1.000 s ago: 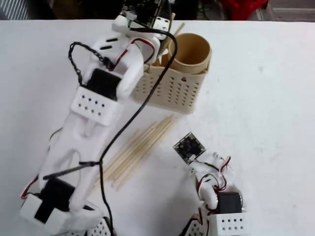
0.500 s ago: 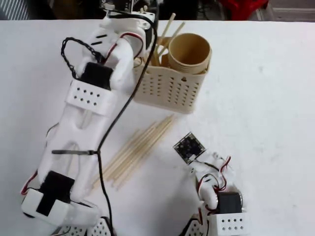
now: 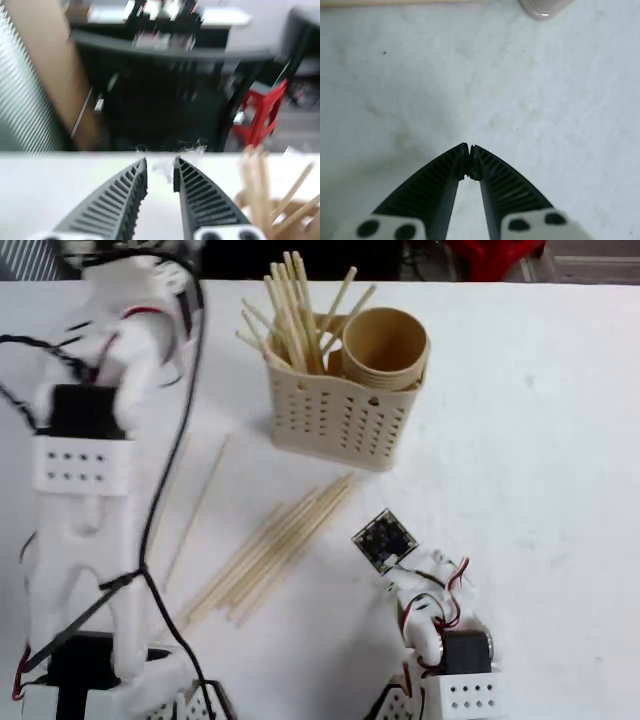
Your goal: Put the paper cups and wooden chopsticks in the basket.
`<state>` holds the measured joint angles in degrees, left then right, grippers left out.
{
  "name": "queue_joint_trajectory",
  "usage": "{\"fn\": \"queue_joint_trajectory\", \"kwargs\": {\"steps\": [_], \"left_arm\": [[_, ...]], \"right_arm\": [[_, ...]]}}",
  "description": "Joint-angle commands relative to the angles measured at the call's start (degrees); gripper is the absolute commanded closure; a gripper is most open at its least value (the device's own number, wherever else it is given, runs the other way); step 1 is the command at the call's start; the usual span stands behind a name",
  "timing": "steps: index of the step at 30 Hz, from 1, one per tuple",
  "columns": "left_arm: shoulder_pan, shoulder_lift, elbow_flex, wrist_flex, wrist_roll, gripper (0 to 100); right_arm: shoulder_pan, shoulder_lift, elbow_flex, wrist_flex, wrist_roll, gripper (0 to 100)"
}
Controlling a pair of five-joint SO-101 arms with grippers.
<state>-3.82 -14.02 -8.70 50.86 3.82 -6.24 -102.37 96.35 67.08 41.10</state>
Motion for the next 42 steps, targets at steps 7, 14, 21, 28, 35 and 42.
{"fn": "queue_joint_trajectory", "kwargs": {"steps": [7,14,21,28,35,42], "left_arm": [[-13.2,19.9,-2.3,27.3,-7.8,89],[-11.2,43.3,-3.0,25.7,-19.3,84],[-8.3,49.7,-3.1,23.4,-22.2,80],[-8.5,51.1,-3.0,23.6,-22.1,91],[-8.3,51.6,-3.4,23.9,-22.2,98],[-8.0,44.4,-19.5,38.1,-21.7,98]], "right_arm": [[-0.5,-0.2,0.5,0.2,0.6,98.1],[-0.5,-0.2,0.5,0.3,0.6,98.1],[-0.5,-0.2,0.5,0.3,0.6,98.1],[-0.5,-0.2,0.5,0.3,0.6,98.1],[-0.5,-0.2,0.5,0.3,0.6,98.1],[-0.5,-0.2,0.5,0.3,0.6,98.1]]}}
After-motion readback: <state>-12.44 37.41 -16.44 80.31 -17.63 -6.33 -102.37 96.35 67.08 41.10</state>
